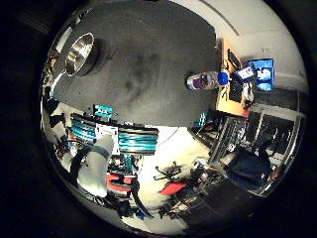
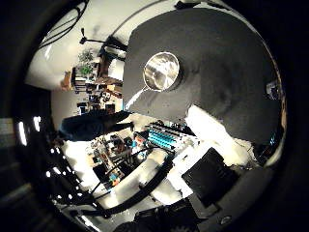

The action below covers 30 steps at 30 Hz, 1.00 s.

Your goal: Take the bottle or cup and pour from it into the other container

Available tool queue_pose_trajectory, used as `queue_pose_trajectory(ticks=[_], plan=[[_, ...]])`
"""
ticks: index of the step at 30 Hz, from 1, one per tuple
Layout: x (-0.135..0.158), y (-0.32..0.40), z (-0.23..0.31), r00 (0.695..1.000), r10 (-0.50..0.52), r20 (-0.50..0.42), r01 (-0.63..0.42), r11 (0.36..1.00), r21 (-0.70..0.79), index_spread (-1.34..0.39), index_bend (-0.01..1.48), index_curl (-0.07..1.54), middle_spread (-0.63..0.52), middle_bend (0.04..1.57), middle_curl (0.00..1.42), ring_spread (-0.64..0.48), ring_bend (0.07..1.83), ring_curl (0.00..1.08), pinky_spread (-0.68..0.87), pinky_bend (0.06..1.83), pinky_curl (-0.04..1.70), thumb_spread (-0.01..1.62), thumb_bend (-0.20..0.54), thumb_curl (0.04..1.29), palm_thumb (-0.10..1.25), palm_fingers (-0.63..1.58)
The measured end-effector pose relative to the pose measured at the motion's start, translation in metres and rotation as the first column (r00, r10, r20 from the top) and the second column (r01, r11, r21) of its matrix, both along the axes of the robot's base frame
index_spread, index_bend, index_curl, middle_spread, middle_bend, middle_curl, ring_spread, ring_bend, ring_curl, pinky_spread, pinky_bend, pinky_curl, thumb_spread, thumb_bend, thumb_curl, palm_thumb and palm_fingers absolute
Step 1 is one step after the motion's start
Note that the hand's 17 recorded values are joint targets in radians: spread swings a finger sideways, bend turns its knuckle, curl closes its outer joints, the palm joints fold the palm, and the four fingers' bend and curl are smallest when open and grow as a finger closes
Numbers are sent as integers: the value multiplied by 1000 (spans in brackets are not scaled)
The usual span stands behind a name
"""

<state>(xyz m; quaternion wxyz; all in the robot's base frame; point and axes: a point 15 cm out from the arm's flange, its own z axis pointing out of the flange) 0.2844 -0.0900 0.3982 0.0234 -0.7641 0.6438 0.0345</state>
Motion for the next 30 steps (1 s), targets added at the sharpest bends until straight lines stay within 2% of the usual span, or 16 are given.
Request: queue_pose_trajectory(ticks=[2,8,17,24,30], plan=[[-2,4,-12,1000,2,-27,-2,1000,25,-361,183,348,-2,193,343,179,256,199,438,528,9,1082,-19,418,835,264],[0,-3,-10,999,-51,10,50,995,90,-360,176,341,-16,197,341,166,245,210,436,527,9,1079,-20,418,835,279],[-1,-46,42,973,-164,162,144,981,127,-353,165,316,-12,199,341,164,265,227,443,574,14,1058,-21,424,823,277],[-2,-86,75,926,-267,268,226,958,175,-352,166,307,-3,206,348,179,280,234,452,609,7,1039,-23,428,806,281],[-1,-128,94,861,-377,342,298,918,261,-354,163,303,-2,207,350,184,298,235,456,633,-1,1036,-22,432,801,287]])
